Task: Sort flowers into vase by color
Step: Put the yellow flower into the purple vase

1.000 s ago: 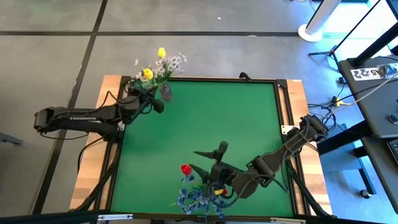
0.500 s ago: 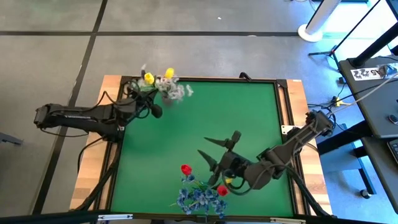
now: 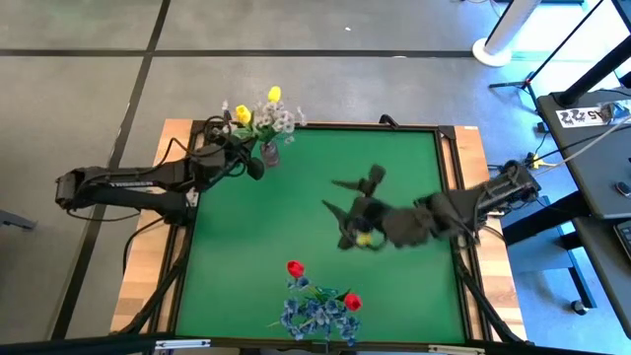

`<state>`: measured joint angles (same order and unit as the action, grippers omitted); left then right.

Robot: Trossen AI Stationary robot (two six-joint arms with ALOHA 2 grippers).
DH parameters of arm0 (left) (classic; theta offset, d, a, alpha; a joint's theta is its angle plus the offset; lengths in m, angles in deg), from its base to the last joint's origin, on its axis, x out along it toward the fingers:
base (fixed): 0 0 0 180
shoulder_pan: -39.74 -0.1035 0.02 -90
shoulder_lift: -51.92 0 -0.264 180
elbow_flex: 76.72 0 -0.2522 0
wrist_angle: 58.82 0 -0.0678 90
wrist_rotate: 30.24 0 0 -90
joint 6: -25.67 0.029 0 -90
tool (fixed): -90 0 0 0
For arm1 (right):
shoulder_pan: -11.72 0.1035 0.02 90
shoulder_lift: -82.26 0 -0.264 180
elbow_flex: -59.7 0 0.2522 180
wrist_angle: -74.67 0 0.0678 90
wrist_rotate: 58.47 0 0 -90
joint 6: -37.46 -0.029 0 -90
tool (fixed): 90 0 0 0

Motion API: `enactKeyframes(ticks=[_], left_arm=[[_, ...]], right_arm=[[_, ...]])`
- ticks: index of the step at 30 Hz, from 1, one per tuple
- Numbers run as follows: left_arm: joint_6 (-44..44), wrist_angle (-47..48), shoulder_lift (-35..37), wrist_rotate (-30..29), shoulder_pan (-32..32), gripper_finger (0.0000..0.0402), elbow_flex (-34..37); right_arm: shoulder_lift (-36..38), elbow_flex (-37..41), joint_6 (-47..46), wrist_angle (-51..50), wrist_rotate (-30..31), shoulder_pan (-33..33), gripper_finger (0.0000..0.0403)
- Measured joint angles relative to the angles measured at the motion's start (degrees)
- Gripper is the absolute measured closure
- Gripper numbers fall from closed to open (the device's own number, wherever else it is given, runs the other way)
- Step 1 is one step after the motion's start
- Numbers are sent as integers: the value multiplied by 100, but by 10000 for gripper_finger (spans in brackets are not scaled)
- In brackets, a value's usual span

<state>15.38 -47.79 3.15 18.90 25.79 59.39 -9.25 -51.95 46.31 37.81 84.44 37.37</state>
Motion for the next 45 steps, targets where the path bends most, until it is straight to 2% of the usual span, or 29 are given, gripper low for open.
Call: enactKeyframes(ticks=[6,10,13,16,22,25,28,30,34,37,42,45], left_arm=[[131,-317,-57,23,214,398,0],[290,-329,-31,-17,294,398,0],[313,-257,-31,-16,391,398,0],[290,-177,-31,80,605,398,0],[-144,-239,-121,608,941,398,0],[-196,-257,-256,681,921,398,0],[-209,-415,-293,705,828,398,0],[-155,-585,-293,729,790,398,2],[149,-635,-210,550,664,398,6],[169,-544,-197,403,484,398,7],[173,-542,-276,640,30,398,7],[167,-668,-424,1024,-246,398,4]], right_arm=[[214,2,-454,-1609,-977,-1380,194],[190,13,-406,-1924,-2311,-2267,194],[191,365,-218,-1606,-3132,-2809,194],[293,1088,10,-1095,-3663,-3210,194],[798,2839,44,132,-3896,-3560,194],[811,3615,96,1207,-4031,-3540,194],[536,4287,218,2896,-4546,-3556,194],[236,4570,234,3579,-4837,-3629,194],[-472,4508,219,4216,-5187,-3806,185],[-1031,4313,207,4396,-5443,-3914,161],[-1572,3659,212,4621,-5704,-3919,104],[-1752,3285,204,4532,-5709,-3926,82]])
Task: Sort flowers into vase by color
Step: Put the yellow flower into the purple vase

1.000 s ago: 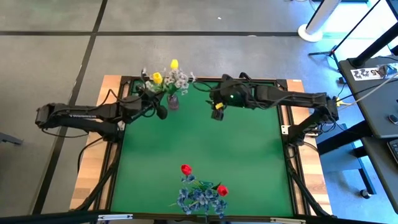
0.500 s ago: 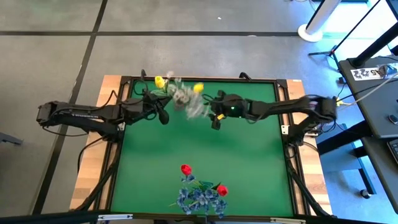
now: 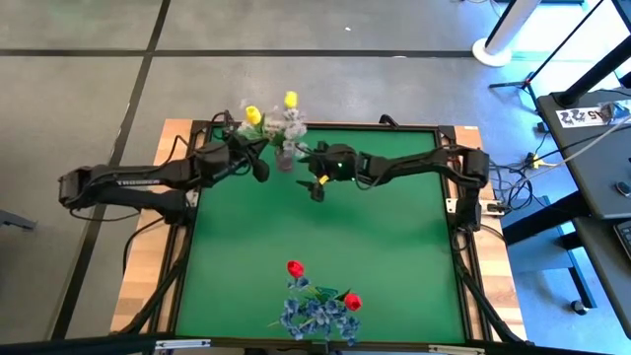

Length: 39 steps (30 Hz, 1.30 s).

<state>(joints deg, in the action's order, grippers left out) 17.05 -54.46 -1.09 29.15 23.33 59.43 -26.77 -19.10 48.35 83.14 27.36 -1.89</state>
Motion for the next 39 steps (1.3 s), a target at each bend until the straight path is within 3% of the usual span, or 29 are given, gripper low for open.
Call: enactKeyframes(ticks=[8,19,24,34,39], left_arm=[[197,-147,-381,314,-423,398,0],[192,-122,-393,743,-349,398,0],[180,-118,-393,753,-291,398,0],[-19,-128,-391,782,-60,398,0],[-35,-155,-387,776,44,398,0]], right_arm=[[-475,-523,-473,75,97,-117,83],[-1167,-1295,-1550,203,1736,-104,91],[-1240,-1457,-1515,361,1636,-104,91],[-1704,-1501,-1688,1100,2146,-102,92],[-1962,-1755,-1813,1228,2419,-102,127]])
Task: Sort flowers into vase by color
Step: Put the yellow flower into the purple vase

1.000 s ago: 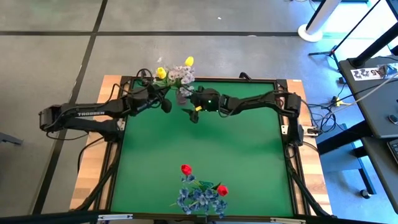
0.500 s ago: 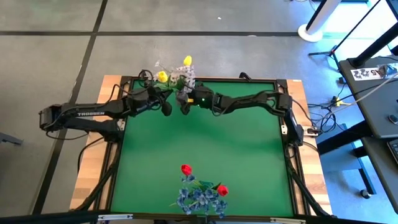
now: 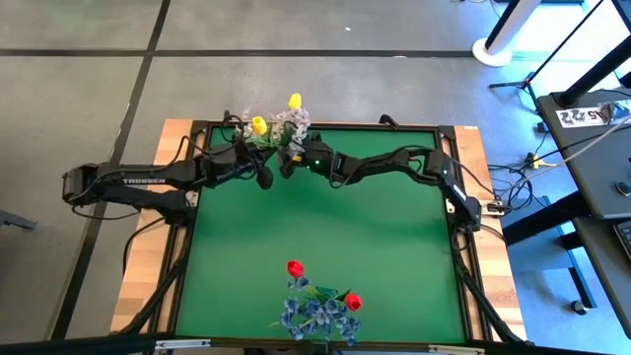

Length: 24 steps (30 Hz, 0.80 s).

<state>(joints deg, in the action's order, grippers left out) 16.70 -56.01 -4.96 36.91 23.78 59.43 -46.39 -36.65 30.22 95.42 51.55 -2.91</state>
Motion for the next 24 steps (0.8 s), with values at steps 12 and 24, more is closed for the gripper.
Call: enactKeyframes(ticks=[12,24], left_arm=[[47,-1,86,-195,10,396,2],[192,943,465,54,26,396,2]], right_arm=[[-178,-308,99,-245,-472,20,281],[-1,-299,475,-594,-1349,585,269]])
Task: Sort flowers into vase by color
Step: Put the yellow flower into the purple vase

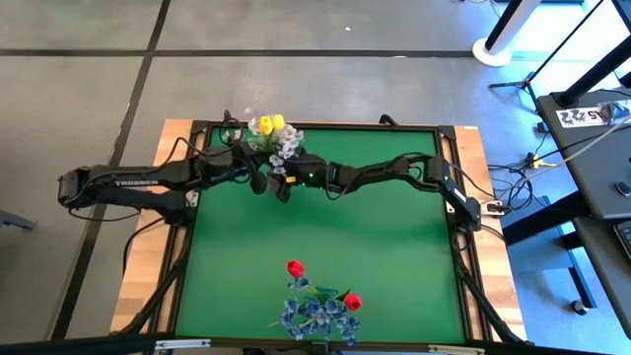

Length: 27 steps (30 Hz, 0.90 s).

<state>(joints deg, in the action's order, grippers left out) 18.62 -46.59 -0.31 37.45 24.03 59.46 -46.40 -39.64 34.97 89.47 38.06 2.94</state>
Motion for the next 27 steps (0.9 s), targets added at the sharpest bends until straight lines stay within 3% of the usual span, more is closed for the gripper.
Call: enactKeyframes(ticks=[7,13,18,23,27], left_arm=[[-259,212,16,326,479,396,56],[-576,21,18,-400,1017,395,386],[-949,-167,16,-529,1165,392,529],[-668,6,73,-462,1232,349,380],[-472,744,286,-303,1361,293,-233]], right_arm=[[24,0,66,-110,38,8,276],[60,0,148,-177,43,23,267],[128,0,131,-348,-137,25,264],[195,2,126,-583,-130,21,262],[207,-2,124,-683,-109,21,262]])
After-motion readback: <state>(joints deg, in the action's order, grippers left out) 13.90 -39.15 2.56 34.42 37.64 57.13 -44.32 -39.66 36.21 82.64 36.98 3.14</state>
